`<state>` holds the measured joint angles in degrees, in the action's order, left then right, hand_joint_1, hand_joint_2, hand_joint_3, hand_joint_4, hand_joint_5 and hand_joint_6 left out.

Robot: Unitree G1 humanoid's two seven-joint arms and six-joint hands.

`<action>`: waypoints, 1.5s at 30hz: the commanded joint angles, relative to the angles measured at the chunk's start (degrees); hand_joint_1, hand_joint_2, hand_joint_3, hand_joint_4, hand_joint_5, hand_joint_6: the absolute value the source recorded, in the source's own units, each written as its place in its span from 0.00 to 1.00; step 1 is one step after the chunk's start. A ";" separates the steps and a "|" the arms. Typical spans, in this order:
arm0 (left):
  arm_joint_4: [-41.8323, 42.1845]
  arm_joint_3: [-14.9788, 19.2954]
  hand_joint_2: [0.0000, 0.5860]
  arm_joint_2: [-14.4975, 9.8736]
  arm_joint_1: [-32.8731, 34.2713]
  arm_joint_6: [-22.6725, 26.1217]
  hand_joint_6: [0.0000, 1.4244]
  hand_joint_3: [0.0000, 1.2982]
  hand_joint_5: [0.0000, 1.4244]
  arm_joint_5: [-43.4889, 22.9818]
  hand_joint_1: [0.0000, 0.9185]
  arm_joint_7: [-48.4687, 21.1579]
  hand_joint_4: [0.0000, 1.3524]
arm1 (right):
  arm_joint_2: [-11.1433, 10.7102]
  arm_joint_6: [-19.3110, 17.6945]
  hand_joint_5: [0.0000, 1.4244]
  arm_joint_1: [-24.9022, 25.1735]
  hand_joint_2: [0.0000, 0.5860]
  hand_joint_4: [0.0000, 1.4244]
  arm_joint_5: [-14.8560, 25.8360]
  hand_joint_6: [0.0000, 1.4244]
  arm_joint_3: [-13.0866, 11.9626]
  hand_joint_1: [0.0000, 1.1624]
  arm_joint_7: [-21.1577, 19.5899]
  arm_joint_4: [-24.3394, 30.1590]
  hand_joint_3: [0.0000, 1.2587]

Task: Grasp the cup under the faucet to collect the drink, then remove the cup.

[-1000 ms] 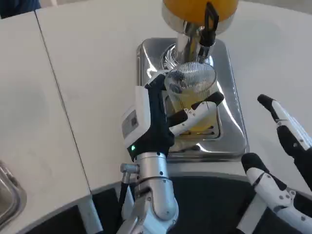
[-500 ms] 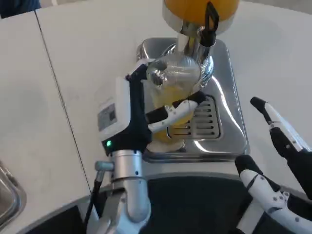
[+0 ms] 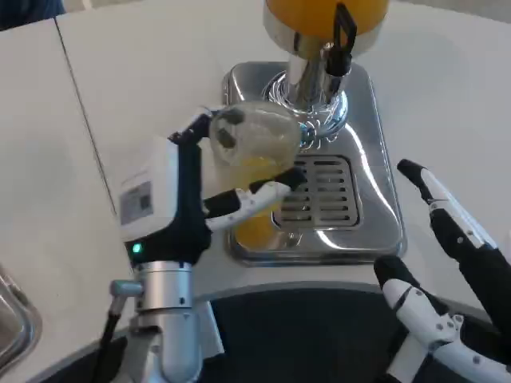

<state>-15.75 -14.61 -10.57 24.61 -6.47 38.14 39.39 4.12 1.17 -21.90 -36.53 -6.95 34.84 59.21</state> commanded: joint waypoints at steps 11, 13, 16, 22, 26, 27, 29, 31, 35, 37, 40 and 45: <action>13.10 6.00 0.00 -4.74 -10.19 -4.27 1.00 0.86 1.00 -1.65 0.80 -5.07 0.77 | -0.56 -1.30 0.00 -1.57 0.85 0.00 -2.88 0.03 2.22 0.18 -1.21 0.79 0.00; 15.38 6.61 0.00 -5.10 -11.87 -4.73 1.00 0.86 1.00 -2.22 0.80 -6.27 0.76 | -1.26 -2.63 0.00 -1.49 0.85 0.00 -3.69 0.02 2.12 0.18 -1.46 0.79 0.00; 19.06 7.49 0.00 -5.56 -14.62 -5.72 1.00 0.86 1.00 -2.72 0.80 -8.06 0.75 | -3.03 -5.35 0.00 -1.46 0.84 0.00 -4.96 0.00 1.18 0.18 -1.71 0.79 0.00; 25.78 9.29 0.00 -6.08 -20.21 -7.76 1.00 0.86 1.00 -3.92 0.81 -11.42 0.74 | -6.32 -9.45 0.00 -2.88 0.85 0.00 -5.95 0.00 -2.24 0.21 -1.42 0.79 0.00; 29.82 10.58 0.00 -6.46 -23.55 -9.30 1.00 0.86 1.00 -4.51 0.81 -13.52 0.74 | -8.93 -14.69 0.00 -4.63 0.84 0.00 -5.62 0.00 -5.22 0.21 -2.24 0.79 0.00; 31.14 10.88 0.00 -6.69 -24.60 -9.90 1.00 0.86 1.00 -4.55 0.81 -14.10 0.74 | -9.58 -16.68 0.00 -5.55 0.84 0.00 -5.39 0.00 -6.33 0.21 -2.97 0.79 0.00; 33.45 11.55 0.00 -7.02 -26.54 -10.99 1.00 0.86 1.00 -4.56 0.81 -15.24 0.74 | -10.27 -19.37 0.00 -6.98 0.90 0.00 -4.90 0.00 -7.85 0.17 -4.15 0.79 0.00; 35.84 12.18 0.00 -6.99 -29.02 -11.79 1.00 0.86 1.00 -5.49 0.81 -16.91 0.74 | -11.05 -22.35 0.00 -9.06 0.91 0.00 -4.13 0.00 -9.38 0.14 -6.35 0.79 0.00; 40.12 12.84 0.00 -7.00 -34.34 -14.59 1.00 0.86 1.00 -5.14 0.80 -18.40 0.74 | -12.39 -24.87 0.00 -12.07 0.91 0.00 -3.42 0.00 -10.47 0.13 -9.68 0.26 0.00; 41.53 13.17 0.00 -6.88 -36.10 -15.34 1.00 0.86 1.00 -5.38 0.80 -19.24 0.74 | -12.83 -25.38 0.00 -12.57 0.91 0.00 -3.47 0.00 -10.54 0.13 -10.72 -0.44 0.00; 43.78 13.31 0.00 -6.61 -38.72 -17.32 1.00 0.86 1.00 -5.14 0.80 -20.29 0.74 | -13.56 -25.62 0.00 -12.79 0.91 0.00 -3.36 0.00 -10.61 0.13 -11.81 -1.21 0.00; 46.65 13.09 0.00 -6.01 -42.27 -19.85 1.00 0.86 1.00 -4.52 0.80 -21.51 0.74 | -14.87 -25.83 0.00 -12.64 0.92 0.00 -2.59 0.00 -10.91 0.10 -13.05 -1.79 0.00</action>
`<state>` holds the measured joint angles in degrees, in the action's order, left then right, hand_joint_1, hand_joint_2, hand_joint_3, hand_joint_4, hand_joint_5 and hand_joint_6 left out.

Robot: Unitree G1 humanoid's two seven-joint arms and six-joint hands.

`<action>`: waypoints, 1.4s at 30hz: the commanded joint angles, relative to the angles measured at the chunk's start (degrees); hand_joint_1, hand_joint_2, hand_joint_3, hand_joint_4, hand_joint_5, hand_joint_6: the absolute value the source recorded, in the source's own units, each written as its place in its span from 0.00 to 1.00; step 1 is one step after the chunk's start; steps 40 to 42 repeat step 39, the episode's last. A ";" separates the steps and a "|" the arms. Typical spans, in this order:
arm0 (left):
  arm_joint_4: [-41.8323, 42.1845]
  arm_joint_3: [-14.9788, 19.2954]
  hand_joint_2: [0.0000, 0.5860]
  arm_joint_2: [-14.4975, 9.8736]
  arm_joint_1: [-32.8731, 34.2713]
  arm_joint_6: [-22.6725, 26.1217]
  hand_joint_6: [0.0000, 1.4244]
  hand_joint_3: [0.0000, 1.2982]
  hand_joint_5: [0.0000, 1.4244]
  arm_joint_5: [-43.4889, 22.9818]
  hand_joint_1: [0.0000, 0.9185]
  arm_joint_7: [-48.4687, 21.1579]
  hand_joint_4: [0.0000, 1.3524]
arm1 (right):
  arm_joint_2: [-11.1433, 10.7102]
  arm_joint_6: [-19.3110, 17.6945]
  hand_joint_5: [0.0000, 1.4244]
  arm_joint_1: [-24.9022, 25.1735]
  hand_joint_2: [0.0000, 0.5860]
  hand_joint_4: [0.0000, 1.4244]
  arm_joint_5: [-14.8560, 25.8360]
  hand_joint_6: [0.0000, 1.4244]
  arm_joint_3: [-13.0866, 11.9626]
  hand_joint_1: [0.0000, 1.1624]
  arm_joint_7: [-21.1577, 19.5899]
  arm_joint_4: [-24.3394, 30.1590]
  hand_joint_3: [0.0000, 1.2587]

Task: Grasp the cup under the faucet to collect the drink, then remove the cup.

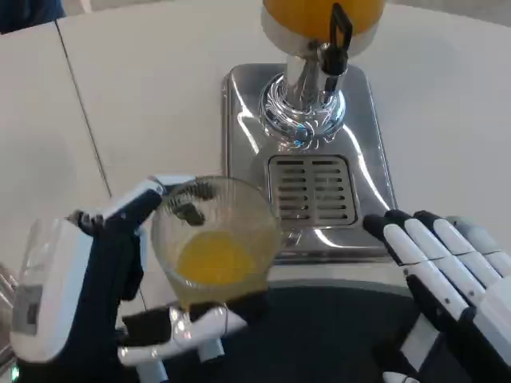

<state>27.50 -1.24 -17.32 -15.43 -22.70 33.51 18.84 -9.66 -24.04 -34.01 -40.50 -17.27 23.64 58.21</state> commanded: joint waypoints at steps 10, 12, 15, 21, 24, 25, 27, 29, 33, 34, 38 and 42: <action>5.03 -0.20 0.00 1.80 -6.57 -7.72 1.00 0.86 1.00 -0.52 0.80 -3.41 0.74 | -0.76 -1.08 0.00 -2.20 0.93 0.00 1.09 0.00 0.76 0.09 -4.22 -0.73 0.00; 5.15 -0.12 0.00 2.10 -6.85 -8.46 1.00 0.86 1.00 -0.30 0.80 -3.33 0.74 | -0.34 -0.87 0.00 -2.39 0.96 0.00 0.61 0.00 1.52 0.09 -4.30 -0.27 0.00; 4.52 -1.57 0.00 3.71 -6.59 -8.96 1.00 0.86 1.00 0.26 0.80 -3.40 0.74 | 0.80 -0.45 0.00 -2.88 0.99 0.00 -0.13 0.00 2.78 0.08 -4.12 0.98 0.00; 4.52 -2.84 0.00 4.70 -5.33 -9.40 1.00 0.86 1.00 1.27 0.80 -4.48 0.74 | 2.67 -1.94 0.00 -4.95 0.99 0.00 -1.59 0.00 4.69 0.08 -5.06 1.79 0.00; 4.18 -2.37 0.00 4.92 -5.28 -8.93 1.00 0.86 1.00 0.60 0.80 -5.35 0.74 | 3.25 -3.21 0.00 -5.97 0.99 0.00 -1.97 0.00 5.20 0.08 -5.73 1.79 0.00; 4.11 -2.23 0.00 5.01 -5.30 -8.89 1.00 0.86 1.00 0.55 0.80 -5.51 0.74 | 3.30 -3.74 0.00 -6.29 0.99 0.00 -2.18 0.00 5.49 0.07 -5.92 1.79 0.00; 4.05 -2.06 0.00 5.28 -5.32 -8.83 1.00 0.86 1.00 0.56 0.80 -5.73 0.74 | 3.19 -4.23 0.00 -6.59 0.99 0.00 -2.61 0.00 6.07 0.07 -6.07 1.78 0.00; 4.02 -1.89 0.00 5.68 -5.28 -8.65 1.00 0.86 1.00 0.55 0.80 -5.77 0.74 | 2.93 -3.88 0.00 -6.24 0.99 0.00 -2.65 0.00 6.23 0.07 -6.02 1.47 0.00; 3.67 -1.33 0.00 6.05 -5.35 -8.63 1.00 0.86 1.00 0.31 0.80 -5.62 0.74 | 2.27 -3.14 0.00 -5.40 0.99 0.00 -2.28 0.00 6.07 0.07 -5.70 1.14 0.00; 3.61 -1.13 0.00 6.18 -5.37 -8.50 1.00 0.86 1.00 0.23 0.80 -5.56 0.74 | 2.05 -2.91 0.00 -5.18 0.99 0.00 -2.15 0.00 6.01 0.07 -5.48 1.15 0.00; 3.50 -0.87 0.00 6.80 -5.27 -8.31 1.00 0.86 1.00 -0.17 0.80 -5.75 0.74 | 1.61 -1.94 0.00 -4.69 0.99 0.00 -2.20 0.00 6.68 0.07 -4.69 1.54 0.00; 3.45 -0.91 0.00 7.01 -5.22 -8.26 1.00 0.86 1.00 -0.20 0.80 -5.82 0.74 | 1.57 -1.65 0.00 -4.56 0.99 0.00 -2.31 0.00 6.90 0.07 -4.51 1.65 0.00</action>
